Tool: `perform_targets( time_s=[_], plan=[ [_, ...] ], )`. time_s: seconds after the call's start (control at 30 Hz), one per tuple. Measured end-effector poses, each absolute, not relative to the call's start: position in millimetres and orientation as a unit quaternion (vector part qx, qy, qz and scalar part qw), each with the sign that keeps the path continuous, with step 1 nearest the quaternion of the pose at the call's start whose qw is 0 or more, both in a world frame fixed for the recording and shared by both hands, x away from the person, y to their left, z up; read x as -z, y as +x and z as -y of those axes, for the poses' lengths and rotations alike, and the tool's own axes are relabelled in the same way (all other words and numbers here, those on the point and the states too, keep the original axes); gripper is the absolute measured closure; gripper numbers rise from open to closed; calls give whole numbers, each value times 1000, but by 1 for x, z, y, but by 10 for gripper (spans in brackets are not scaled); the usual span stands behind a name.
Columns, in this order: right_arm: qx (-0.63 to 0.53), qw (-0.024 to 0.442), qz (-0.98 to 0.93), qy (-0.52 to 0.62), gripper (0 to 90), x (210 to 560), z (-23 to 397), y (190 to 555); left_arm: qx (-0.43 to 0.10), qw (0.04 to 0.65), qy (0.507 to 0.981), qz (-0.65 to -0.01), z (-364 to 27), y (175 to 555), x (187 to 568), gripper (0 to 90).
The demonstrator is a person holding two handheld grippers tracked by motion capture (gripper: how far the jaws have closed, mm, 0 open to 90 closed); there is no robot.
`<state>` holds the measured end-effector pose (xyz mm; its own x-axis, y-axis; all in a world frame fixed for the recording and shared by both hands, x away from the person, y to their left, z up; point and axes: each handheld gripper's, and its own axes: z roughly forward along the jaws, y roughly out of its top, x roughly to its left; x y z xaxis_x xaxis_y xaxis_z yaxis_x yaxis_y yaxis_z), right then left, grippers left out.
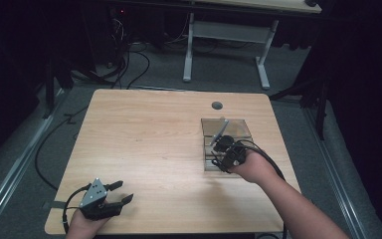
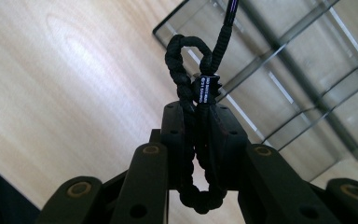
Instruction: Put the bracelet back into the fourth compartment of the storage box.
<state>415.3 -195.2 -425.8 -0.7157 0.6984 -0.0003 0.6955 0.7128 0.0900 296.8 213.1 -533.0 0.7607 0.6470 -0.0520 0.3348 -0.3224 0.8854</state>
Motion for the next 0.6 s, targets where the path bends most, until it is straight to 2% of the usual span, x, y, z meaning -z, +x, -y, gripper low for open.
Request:
perform_targets(
  time_s=[0.6],
  plan=[
    [-38, 17, -917, 397, 772, 428, 184, 446, -157, 496, 797, -307, -213, 297, 533, 372]
  ],
)
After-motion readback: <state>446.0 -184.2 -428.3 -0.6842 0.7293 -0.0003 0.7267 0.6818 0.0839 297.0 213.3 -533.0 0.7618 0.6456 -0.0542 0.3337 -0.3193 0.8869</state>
